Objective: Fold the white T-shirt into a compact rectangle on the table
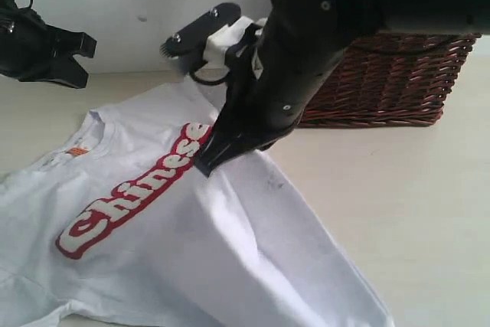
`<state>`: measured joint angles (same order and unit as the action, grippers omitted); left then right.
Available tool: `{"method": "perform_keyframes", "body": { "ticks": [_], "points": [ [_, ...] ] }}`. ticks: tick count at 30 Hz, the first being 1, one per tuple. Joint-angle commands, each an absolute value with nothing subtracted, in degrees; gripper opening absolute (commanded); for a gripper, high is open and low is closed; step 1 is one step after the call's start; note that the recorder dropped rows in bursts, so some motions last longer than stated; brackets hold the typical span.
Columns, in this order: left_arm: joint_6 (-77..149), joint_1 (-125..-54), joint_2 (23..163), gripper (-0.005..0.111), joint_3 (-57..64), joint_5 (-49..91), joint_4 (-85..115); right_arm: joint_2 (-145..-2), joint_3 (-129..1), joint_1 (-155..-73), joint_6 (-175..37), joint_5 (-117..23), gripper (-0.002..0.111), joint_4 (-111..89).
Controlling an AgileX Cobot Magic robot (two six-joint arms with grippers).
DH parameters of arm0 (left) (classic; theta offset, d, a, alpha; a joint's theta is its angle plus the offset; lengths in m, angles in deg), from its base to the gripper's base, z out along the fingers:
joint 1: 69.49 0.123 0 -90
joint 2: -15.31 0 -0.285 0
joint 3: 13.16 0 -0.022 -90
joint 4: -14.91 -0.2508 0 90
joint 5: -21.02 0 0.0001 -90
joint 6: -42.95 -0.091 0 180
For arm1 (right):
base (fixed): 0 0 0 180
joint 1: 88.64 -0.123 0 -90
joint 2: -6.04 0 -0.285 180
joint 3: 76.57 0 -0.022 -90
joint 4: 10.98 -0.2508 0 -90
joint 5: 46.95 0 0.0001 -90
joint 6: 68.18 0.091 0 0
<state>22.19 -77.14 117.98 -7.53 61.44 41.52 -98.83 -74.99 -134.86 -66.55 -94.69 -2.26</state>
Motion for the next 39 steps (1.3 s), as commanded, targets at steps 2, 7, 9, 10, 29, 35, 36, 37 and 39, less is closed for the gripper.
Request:
{"method": "perform_keyframes", "body": {
  "ticks": [2, 7, 9, 10, 29, 35, 36, 37, 39],
  "points": [
    [22.1, -77.4, 117.7, 0.000, -6.6, 61.4, 42.5, -95.1, -75.1, -134.6, -55.9, -95.9, 0.000, 15.8],
    [21.9, -77.4, 117.7, 0.000, -5.5, 60.2, 42.5, -94.9, -75.1, -134.6, -46.0, -107.5, 0.000, 26.6],
    [21.9, -77.4, 117.7, 0.000, -5.5, 60.1, 42.5, -94.9, -75.1, -134.6, -46.1, -110.7, 0.000, 25.5],
    [21.9, -77.4, 117.7, 0.000, -5.5, 60.1, 42.5, -94.9, -75.0, -134.6, -46.2, -111.0, 0.000, 24.8],
    [11.7, -92.8, 130.9, 0.000, -3.9, 78.1, 45.7, -91.8, -74.0, -132.2, -52.0, -111.2, 0.000, 20.4],
    [17.3, -98.9, 133.1, 0.000, 3.1, 79.1, 39.0, -91.8, -74.0, -129.8, -54.0, -109.2, 0.000, 19.2],
    [18.8, -99.5, 133.0, 0.000, 4.4, 80.2, 37.5, -91.8, -74.0, -129.1, -54.0, -109.1, 0.000, 19.5],
    [19.2, -99.8, 133.0, 0.000, 5.7, 81.0, 37.4, -91.8, -74.0, -128.5, -54.0, -109.1, 0.000, 19.7],
    [18.5, -100.3, 133.0, 0.000, 8.4, 82.1, 38.7, -91.8, -74.0, -127.4, -54.0, -109.1, 0.000, 19.5]
  ]
}}
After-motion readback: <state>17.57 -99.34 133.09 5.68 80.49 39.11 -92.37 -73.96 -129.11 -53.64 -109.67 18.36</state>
